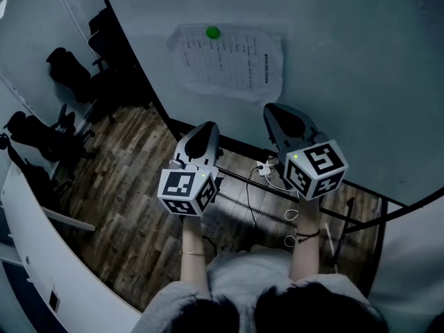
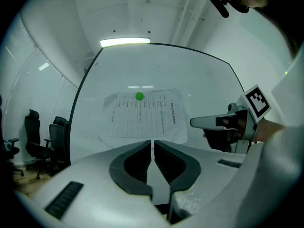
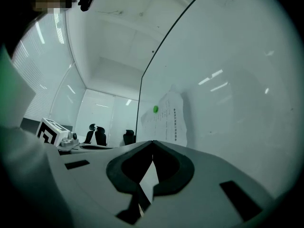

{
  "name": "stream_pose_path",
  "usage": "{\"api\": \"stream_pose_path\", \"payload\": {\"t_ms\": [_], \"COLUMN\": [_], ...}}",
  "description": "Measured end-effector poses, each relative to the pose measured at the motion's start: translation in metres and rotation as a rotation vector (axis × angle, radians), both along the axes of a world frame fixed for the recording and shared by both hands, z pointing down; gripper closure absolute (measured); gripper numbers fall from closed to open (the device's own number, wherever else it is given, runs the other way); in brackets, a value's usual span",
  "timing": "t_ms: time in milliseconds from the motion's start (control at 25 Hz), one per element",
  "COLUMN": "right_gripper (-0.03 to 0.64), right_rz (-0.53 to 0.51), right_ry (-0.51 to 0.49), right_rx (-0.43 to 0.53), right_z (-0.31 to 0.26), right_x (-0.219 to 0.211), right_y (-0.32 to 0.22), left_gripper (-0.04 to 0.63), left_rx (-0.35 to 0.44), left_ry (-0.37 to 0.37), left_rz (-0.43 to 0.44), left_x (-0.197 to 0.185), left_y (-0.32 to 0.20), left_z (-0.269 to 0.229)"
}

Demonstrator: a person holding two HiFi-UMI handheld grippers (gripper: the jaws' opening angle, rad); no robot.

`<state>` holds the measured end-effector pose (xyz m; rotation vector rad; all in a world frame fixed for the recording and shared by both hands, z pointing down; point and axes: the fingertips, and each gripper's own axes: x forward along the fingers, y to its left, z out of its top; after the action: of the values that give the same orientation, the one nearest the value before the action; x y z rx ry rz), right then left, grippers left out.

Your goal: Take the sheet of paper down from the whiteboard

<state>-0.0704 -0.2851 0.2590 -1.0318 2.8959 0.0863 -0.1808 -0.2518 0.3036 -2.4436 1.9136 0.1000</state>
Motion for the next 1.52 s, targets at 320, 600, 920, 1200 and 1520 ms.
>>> {"api": "stream_pose_path", "payload": {"t_ms": [320,600,920,1200,1520], "right_gripper": [0.615,0.571,0.543,0.514,0.505], "right_rz": [0.037,0.089,0.185,0.237,0.261], "right_ry": [0.007,0.026,0.031,-0.001,0.014], "right_rx": [-0.013,0.0,0.038,0.065,0.065], "right_z": [-0.005,-0.02,-0.041,-0.054,-0.059], "right_x": [0.017,0.024,0.02,0.018,0.019], "right_y": [-0.008,-0.014,-0.035,-0.042,-0.049], "left_gripper": [0.587,0.567,0.523,0.482,0.451], "left_rx": [0.045,0.107,0.19,0.228,0.242], "left_ry": [-0.014,-0.033,-0.097,-0.146,-0.196], "left_rz": [-0.045,-0.034,0.044,0.108,0.12], "left_x": [0.005,-0.002,-0.015,-0.014,-0.009], "left_y": [-0.013,-0.033,-0.073,-0.096,-0.117], "left_z": [-0.019,-0.051,-0.098,-0.126,-0.142]}}
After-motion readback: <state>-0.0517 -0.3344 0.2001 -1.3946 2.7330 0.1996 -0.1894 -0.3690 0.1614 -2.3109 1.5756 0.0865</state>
